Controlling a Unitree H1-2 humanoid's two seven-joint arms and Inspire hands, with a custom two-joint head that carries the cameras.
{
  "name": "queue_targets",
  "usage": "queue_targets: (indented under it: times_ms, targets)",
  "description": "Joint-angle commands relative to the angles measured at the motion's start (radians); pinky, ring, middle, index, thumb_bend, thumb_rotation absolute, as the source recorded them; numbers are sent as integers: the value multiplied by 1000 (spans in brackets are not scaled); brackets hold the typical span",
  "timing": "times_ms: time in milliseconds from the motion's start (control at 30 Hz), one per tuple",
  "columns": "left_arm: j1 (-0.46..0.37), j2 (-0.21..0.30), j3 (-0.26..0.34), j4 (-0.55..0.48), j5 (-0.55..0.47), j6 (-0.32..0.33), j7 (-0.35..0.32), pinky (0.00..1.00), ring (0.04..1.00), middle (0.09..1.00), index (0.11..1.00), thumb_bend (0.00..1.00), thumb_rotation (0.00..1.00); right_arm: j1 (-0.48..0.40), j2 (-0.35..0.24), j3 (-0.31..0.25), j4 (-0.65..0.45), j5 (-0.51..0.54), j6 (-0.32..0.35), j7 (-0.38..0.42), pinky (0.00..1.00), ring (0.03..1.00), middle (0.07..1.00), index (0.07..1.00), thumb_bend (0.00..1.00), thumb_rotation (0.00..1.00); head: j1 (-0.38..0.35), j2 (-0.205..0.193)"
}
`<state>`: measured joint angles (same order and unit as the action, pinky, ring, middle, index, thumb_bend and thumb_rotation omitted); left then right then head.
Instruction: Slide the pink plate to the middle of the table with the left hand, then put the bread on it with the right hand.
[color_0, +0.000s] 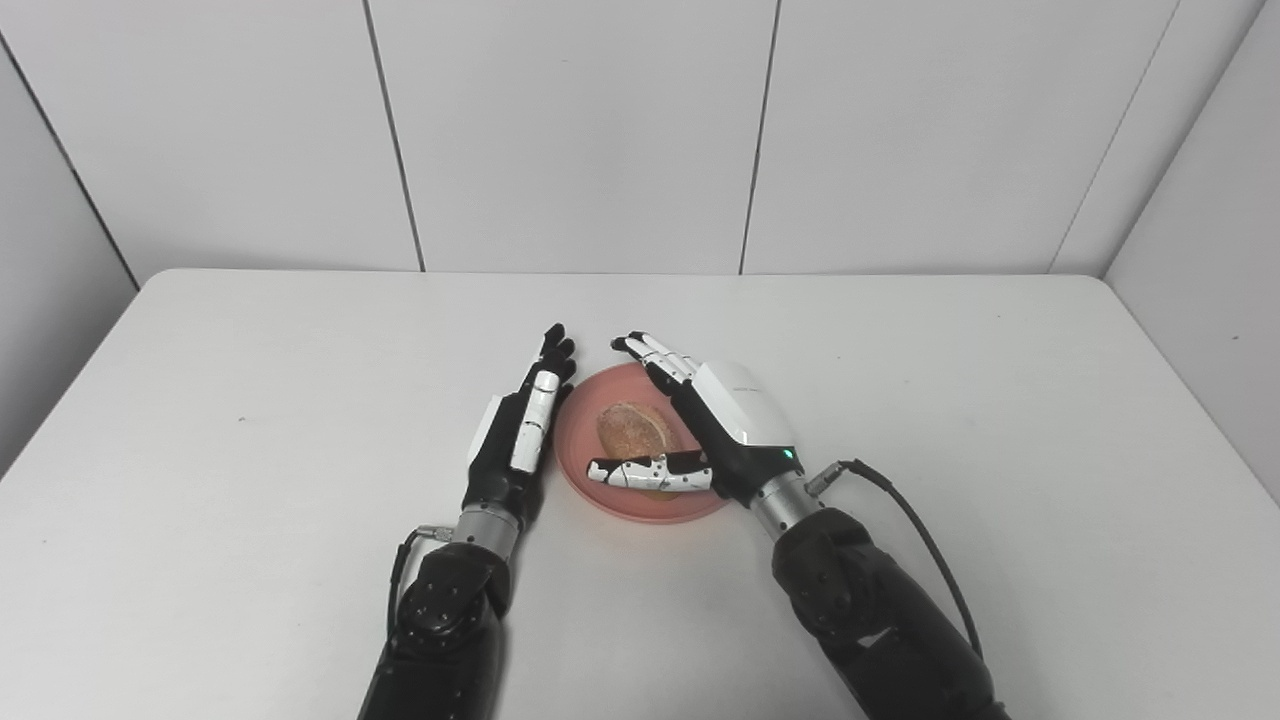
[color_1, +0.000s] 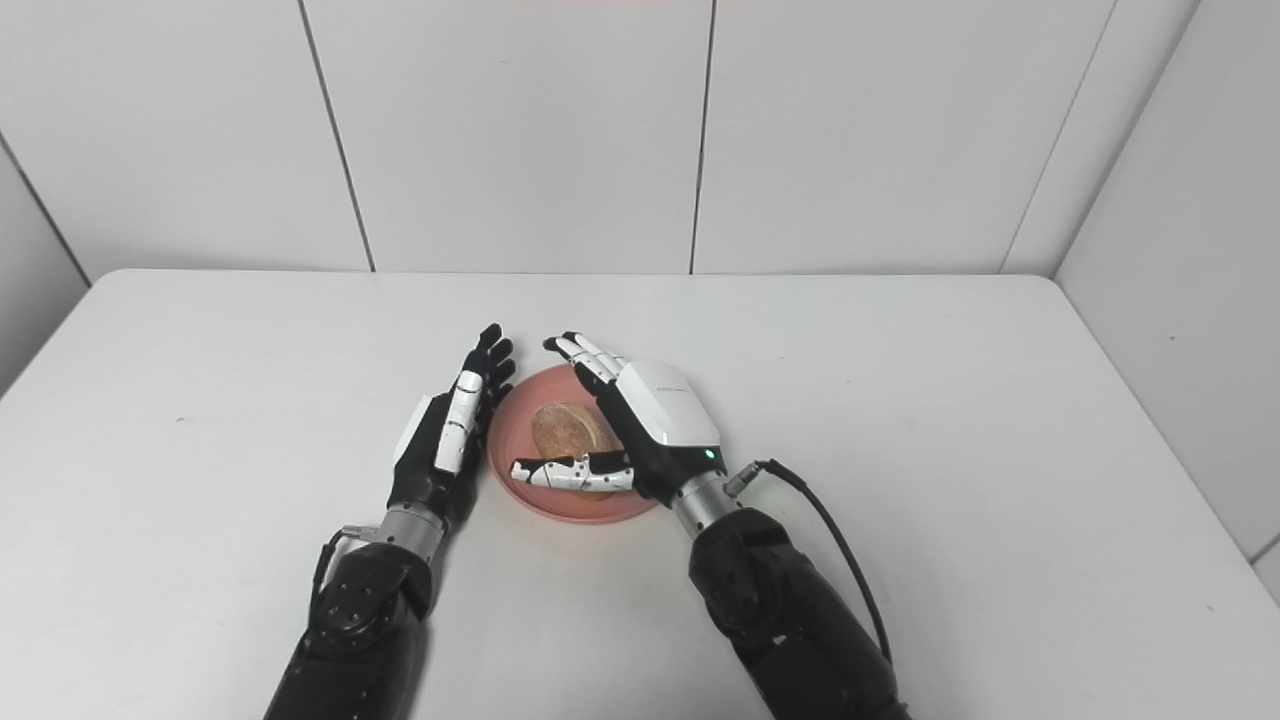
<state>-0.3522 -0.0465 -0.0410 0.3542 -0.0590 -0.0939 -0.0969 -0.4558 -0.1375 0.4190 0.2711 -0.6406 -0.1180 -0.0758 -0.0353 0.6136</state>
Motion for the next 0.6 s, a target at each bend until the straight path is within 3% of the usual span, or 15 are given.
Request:
queue_targets:
  times_ms: [0,167,367,567]
  targets:
    - [-22,-7,-3,-18,-7,-16,-8,1000,1000,1000,1000,630,1000,-26,-5,-17,-35,14,-67,-20,937,940,962,926,675,796,1,-5]
    - [-18,-5,-7,-20,2,-13,-5,1000,1000,1000,1000,629,1000,-3,5,-53,-46,65,-115,-34,939,949,970,956,685,857,1,-10]
    - [-22,-1,-6,-10,14,-16,7,1000,1000,1000,1000,633,1000,49,38,-136,-102,173,-114,-32,901,960,985,983,641,881,-5,-10]
    - [-22,8,-7,-13,29,-14,7,1000,1000,1000,1000,642,1000,93,75,-220,-116,305,-126,-27,998,1000,1000,1000,552,878,-10,-6]
